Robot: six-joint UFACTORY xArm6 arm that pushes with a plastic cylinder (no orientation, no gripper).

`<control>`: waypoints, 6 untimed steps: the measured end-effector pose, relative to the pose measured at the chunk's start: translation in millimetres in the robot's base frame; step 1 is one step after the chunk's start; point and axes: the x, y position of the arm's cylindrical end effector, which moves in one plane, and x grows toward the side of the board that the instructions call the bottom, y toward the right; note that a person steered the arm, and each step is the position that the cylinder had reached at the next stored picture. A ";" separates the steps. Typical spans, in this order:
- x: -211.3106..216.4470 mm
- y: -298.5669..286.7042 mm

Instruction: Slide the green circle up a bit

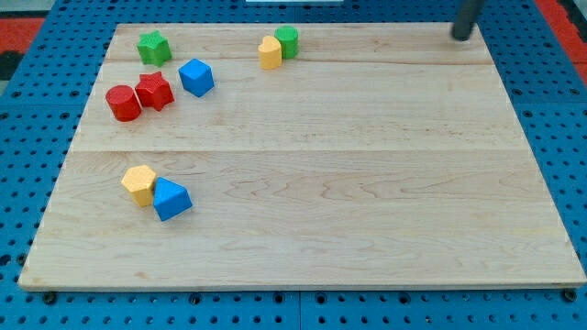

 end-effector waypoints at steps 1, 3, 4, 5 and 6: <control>17.0 -100.1; 14.4 -213.3; 11.1 -217.0; 12.6 -217.0; 15.8 -257.0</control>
